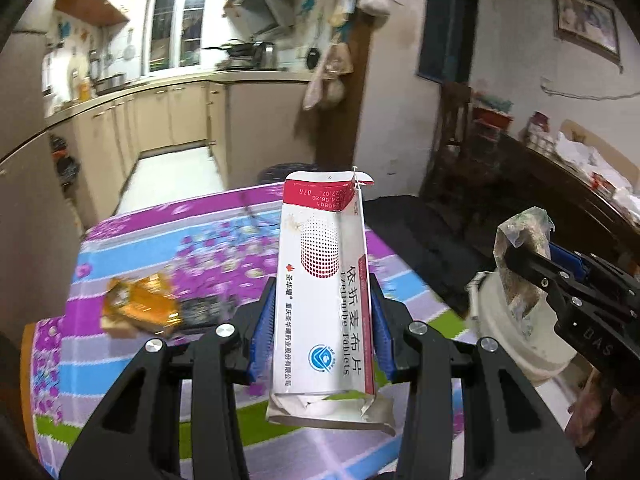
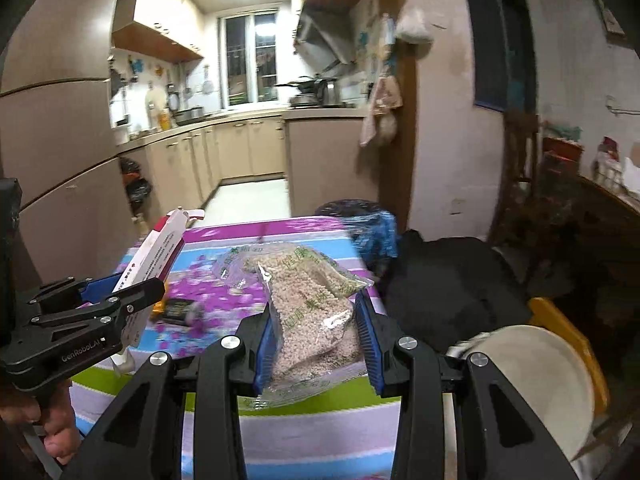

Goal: Collect trash
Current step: 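Carry the medicine box and grain bag over the white bucket with both tools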

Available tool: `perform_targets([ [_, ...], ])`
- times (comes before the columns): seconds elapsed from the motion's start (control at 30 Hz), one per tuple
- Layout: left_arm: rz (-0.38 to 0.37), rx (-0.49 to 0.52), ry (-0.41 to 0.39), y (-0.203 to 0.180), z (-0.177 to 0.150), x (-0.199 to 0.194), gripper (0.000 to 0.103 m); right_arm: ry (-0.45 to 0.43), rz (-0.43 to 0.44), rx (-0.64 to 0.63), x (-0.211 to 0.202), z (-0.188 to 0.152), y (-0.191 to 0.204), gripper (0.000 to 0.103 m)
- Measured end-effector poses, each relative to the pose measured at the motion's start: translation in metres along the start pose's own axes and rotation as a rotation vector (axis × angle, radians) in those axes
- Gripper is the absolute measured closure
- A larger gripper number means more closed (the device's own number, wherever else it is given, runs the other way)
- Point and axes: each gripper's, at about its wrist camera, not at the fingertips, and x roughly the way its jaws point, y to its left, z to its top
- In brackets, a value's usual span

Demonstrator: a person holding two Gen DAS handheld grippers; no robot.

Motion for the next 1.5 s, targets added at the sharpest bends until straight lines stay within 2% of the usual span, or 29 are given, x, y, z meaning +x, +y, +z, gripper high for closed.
perform_targets([
  [0.47,-0.183,0.115,0.014,-0.122,0.024,0.027,0.063,-0.003,-0.221,0.105,-0.059,-0.005,-0.135,0.065],
  [0.63,-0.216,0.160,0.018,-0.159,0.025,0.034,0.063,0.011,-0.278,0.148,-0.070,-0.016,-0.175,0.065],
  [0.9,-0.266,0.207,0.069,-0.210,0.024,0.055,0.063,0.049,-0.335,0.207,-0.073,-0.026,-0.233,0.065],
  [1.03,-0.290,0.244,0.098,-0.235,0.023,0.062,0.063,0.098,-0.341,0.229,-0.064,-0.029,-0.257,0.065],
  [1.3,-0.284,0.321,0.223,-0.275,0.025,0.096,0.062,0.282,-0.297,0.326,-0.017,-0.045,-0.319,0.065],
  [1.5,-0.271,0.335,0.336,-0.288,0.023,0.128,0.062,0.371,-0.279,0.353,0.005,-0.059,-0.335,0.065],
])
